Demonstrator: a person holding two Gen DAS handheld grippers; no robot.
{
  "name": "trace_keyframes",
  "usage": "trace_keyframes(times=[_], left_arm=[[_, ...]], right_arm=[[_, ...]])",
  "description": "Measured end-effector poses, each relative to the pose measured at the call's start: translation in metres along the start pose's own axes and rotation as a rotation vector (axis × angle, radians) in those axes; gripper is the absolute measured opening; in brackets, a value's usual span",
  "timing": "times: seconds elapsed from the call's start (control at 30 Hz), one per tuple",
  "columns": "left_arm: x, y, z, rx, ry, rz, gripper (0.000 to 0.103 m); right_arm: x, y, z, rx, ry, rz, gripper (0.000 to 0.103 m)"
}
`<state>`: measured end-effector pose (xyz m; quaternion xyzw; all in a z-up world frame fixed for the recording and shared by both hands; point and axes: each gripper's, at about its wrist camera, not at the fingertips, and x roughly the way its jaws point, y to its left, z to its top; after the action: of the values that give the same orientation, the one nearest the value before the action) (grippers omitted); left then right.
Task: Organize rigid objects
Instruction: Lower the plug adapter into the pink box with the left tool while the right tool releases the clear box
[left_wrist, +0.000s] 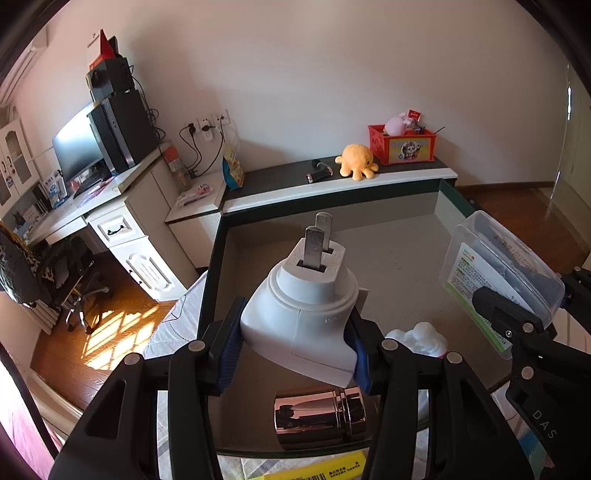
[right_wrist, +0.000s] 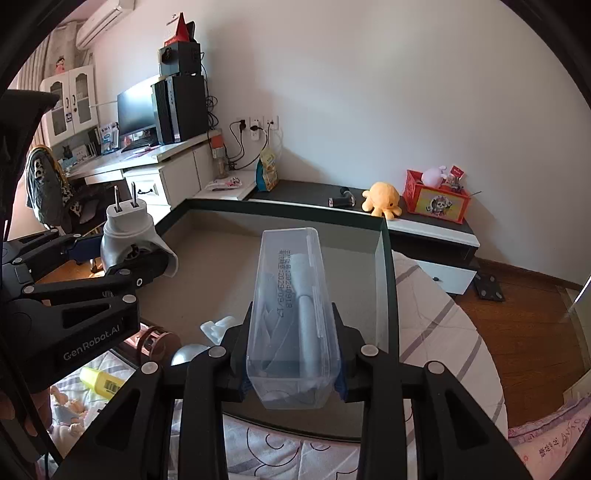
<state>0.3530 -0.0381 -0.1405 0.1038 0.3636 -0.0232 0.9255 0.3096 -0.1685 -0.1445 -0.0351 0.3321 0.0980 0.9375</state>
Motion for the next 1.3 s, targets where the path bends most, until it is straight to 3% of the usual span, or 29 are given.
trace_keyframes(times=[0.13,0.17,0.2,0.23,0.27,0.37,0.6,0.7,0.73,0.97,1.3], left_arm=[[0.006,0.002,-0.004,-0.012,0.013,-0.011,0.054],[0.003,0.003,-0.005,-0.021,0.004,-0.010,0.057],[-0.001,0.004,-0.005,-0.026,-0.012,-0.011,0.067],[-0.007,0.004,-0.006,-0.025,-0.031,-0.013,0.079],[-0.014,0.005,-0.006,-0.020,-0.049,-0.004,0.083],[-0.039,0.009,-0.009,-0.020,-0.110,0.018,0.087],[-0.125,0.028,-0.031,-0.040,-0.259,0.063,0.102],[-0.163,0.035,-0.047,-0.055,-0.318,0.076,0.103],[-0.175,0.037,-0.054,-0.057,-0.334,0.078,0.103],[-0.241,0.041,-0.103,-0.110,-0.404,0.072,0.103],[-0.301,0.040,-0.161,-0.180,-0.451,0.027,0.103]], right_arm=[[0.013,-0.002,-0.004,0.004,0.036,-0.001,0.034],[0.014,-0.002,-0.005,0.008,0.043,0.006,0.034],[0.014,-0.002,-0.004,0.011,0.043,0.004,0.035],[0.013,-0.001,-0.004,0.009,0.037,-0.004,0.043],[0.011,0.000,-0.003,0.004,0.034,-0.010,0.058],[-0.002,0.003,-0.006,0.016,0.012,-0.071,0.080],[-0.067,0.015,-0.010,0.046,-0.093,-0.069,0.086],[-0.102,0.025,-0.017,0.034,-0.141,-0.102,0.094],[-0.113,0.028,-0.020,0.036,-0.157,-0.113,0.102],[-0.182,0.048,-0.044,0.045,-0.239,-0.110,0.103],[-0.258,0.077,-0.097,0.034,-0.309,-0.157,0.103]])
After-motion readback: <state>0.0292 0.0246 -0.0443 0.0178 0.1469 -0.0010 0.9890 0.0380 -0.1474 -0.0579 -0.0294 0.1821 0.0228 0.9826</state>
